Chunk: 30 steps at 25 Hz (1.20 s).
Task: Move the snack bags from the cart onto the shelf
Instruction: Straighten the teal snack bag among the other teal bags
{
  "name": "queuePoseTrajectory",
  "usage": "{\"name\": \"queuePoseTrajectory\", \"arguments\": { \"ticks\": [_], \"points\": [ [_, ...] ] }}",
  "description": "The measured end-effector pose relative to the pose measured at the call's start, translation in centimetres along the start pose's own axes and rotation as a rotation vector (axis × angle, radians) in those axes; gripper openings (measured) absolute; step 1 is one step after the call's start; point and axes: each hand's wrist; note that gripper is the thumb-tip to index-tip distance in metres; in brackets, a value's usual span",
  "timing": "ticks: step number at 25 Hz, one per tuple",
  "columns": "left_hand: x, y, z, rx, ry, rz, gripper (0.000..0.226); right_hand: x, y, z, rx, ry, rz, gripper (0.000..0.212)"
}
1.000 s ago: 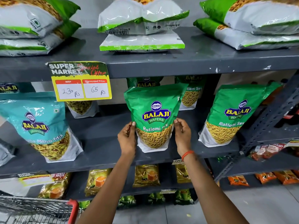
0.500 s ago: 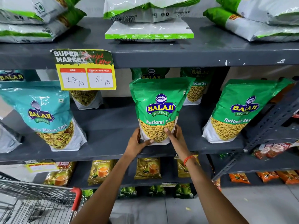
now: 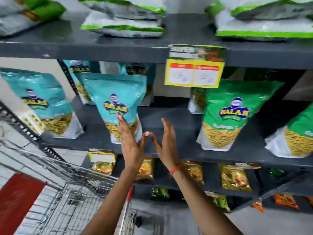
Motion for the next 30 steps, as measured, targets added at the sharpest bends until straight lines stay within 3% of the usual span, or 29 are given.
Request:
{"name": "queuePoseTrajectory", "arguments": {
  "ticks": [2,4,8,12,15,17,19,23,30],
  "points": [
    [-3.1,-1.6,5.9,-0.13,-0.003,0.023,0.098,3.8,-1.2,-0.4,0.219,-0.049,0.166,0.084],
    [-5.1,-3.5,11.0,-0.258,-0.035,0.205,0.105,6.0,-2.5,-0.9,0.39,-0.13,0.242,0.097],
    [-5.5,-6.1,15.3,-0.247,-0.021,0.577,0.08,8.0,-3.5,-2.1,0.418,-0.285,0.261,0.094],
    [-4.4,-6.1,15.0,-0.25,-0.024,0.607,0.062,7.3,-3.5,-2.6,0.418,-0.333,0.242,0.091],
    [-4.8,-6.2,14.0,-0.316,0.19,0.521,0.048,6.3,-3.8,-1.3,0.457,-0.366,0.228,0.065],
    [-5.3,-7.3,12.8,-0.437,0.449,0.375,0.038,6.3,-4.2,-0.1,0.39,-0.468,0.083,0.042],
    [-5.3,-8.8,11.5,-0.543,0.633,0.27,0.031,6.3,-4.8,0.7,0.332,-0.52,-0.091,0.034],
    [-4.9,-10.4,9.5,-0.645,0.574,0.166,0.027,6.2,-6.2,1.8,0.234,-0.428,-0.2,0.019],
    [-4.3,-10.6,9.0,-0.698,0.521,0.087,0.018,6.1,-6.3,1.9,0.235,-0.382,-0.103,0.024]
  ]
}}
Point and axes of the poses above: each hand's wrist, its own y-axis away from the middle knuckle, its own x-axis out of the palm, z = x × y, and after that the axes turned 13 degrees about -y, right-handed
